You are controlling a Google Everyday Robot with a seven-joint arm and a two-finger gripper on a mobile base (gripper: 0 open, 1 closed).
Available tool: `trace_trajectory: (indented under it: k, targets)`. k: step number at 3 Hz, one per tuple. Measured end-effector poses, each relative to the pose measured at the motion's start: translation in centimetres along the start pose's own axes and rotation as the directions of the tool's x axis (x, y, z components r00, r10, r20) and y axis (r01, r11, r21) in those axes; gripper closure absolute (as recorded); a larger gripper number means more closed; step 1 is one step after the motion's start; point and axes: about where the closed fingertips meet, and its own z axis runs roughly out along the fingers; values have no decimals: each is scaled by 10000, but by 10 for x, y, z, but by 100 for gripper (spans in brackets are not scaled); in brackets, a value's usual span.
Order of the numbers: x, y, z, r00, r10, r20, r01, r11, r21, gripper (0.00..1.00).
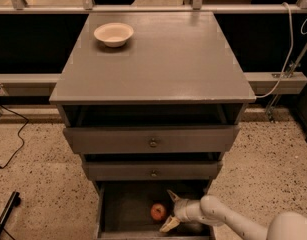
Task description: Place apple into bottom drawer
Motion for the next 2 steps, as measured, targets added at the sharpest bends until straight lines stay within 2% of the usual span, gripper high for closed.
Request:
trace_trajectory:
  k: [1,2]
  targets:
    - [-6,0,-25,9964,147,837,-178,9992,365,0]
    - [-5,0,-29,9959,164,885,-201,9990,410,0]
